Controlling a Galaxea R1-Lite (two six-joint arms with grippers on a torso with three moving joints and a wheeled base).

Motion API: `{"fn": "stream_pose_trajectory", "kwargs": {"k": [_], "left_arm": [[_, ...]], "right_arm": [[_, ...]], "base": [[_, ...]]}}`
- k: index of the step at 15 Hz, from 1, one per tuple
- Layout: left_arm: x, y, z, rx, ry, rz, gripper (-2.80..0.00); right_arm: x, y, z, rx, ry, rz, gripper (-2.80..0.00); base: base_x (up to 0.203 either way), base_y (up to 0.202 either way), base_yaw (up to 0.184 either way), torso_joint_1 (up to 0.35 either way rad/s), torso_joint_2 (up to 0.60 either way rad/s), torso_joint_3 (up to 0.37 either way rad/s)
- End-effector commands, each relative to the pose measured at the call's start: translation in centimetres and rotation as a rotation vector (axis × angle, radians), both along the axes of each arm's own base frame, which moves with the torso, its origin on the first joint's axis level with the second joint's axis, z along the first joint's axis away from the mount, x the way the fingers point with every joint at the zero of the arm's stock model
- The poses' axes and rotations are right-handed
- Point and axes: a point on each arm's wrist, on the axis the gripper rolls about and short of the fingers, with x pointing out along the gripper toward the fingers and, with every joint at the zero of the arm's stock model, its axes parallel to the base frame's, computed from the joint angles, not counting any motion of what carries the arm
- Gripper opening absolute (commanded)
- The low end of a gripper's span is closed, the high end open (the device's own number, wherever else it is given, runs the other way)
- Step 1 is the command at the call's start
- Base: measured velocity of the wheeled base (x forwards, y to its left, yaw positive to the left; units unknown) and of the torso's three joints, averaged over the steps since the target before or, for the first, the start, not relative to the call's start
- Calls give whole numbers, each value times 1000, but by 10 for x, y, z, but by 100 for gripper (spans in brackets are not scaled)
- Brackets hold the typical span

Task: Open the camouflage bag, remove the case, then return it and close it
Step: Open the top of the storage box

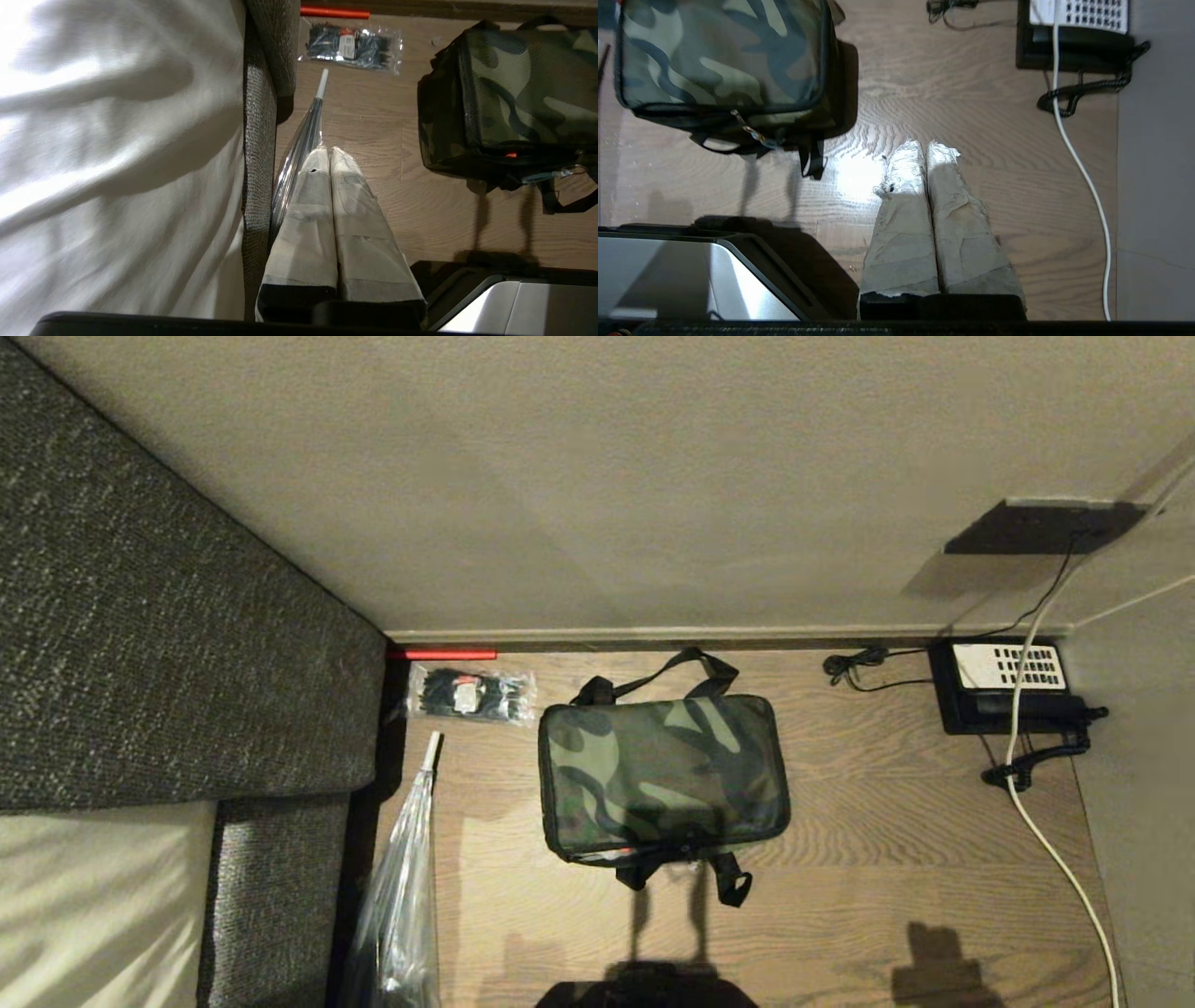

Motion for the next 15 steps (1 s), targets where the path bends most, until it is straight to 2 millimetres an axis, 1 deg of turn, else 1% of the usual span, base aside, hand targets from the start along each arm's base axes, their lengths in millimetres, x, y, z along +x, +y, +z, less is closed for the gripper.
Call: {"fn": "stream_pose_trajectory", "kwargs": {"k": [1, 6, 15], "left_arm": [[0, 0, 0, 0, 0, 1, -280], [0, 0, -1, 0, 1, 1, -280], [0, 0, 0, 0, 0, 1, -280]], "right_arm": [[0, 0, 0, -2, -2, 1, -280], [0, 0, 0, -1, -2, 1, -280], [0, 0, 0, -2, -4, 2, -280]], "base": [[0, 0, 0, 6, 2, -197], [0, 0, 0, 3, 5, -174], [0, 0, 0, 0, 0, -9]]}}
